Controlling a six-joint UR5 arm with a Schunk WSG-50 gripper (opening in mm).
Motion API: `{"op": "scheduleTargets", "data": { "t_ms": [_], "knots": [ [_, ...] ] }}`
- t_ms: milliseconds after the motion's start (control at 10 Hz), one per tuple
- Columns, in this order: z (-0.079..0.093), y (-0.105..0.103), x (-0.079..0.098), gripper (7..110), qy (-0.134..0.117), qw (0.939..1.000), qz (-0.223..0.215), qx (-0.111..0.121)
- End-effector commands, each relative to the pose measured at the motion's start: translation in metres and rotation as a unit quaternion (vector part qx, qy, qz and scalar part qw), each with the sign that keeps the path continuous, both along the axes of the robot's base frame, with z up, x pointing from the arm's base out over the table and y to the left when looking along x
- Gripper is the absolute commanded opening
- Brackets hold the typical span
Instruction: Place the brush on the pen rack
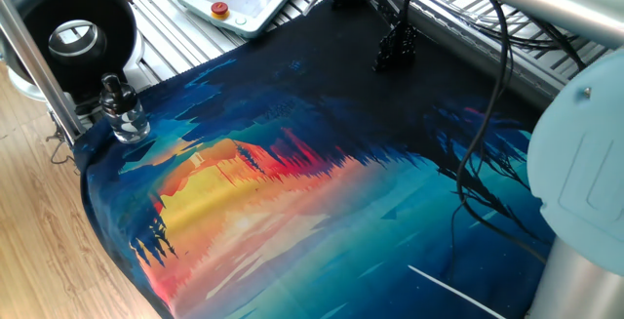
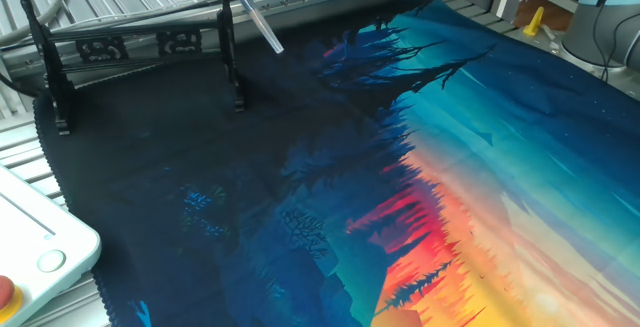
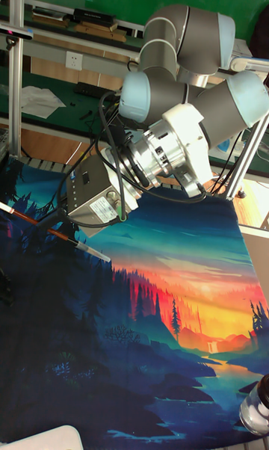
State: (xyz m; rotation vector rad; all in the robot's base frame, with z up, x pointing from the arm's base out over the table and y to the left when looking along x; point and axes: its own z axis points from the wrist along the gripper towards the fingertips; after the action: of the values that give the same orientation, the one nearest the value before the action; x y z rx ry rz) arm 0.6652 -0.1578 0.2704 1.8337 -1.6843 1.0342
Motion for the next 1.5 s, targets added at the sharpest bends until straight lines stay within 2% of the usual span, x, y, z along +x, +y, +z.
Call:
{"op": "scheduleTargets", "data": {
  "t_ms": [0,400,700,900,1100,1400],
  "knots": [
    [-0.003,-0.002,-0.002,7,-0.002,0.9999,-0.012,0.009],
    [-0.003,-0.005,0.001,7,0.006,0.9996,-0.019,0.020],
    [-0.004,-0.005,0.003,7,0.001,0.9993,-0.024,0.029],
    [-0.006,-0.002,0.005,7,-0.001,0.9985,-0.029,0.046],
    [-0.005,-0.004,0.005,7,0.008,0.9981,-0.032,0.052],
    [-0.004,-0.009,0.008,7,0.006,0.9979,-0.036,0.054]
  ]
}}
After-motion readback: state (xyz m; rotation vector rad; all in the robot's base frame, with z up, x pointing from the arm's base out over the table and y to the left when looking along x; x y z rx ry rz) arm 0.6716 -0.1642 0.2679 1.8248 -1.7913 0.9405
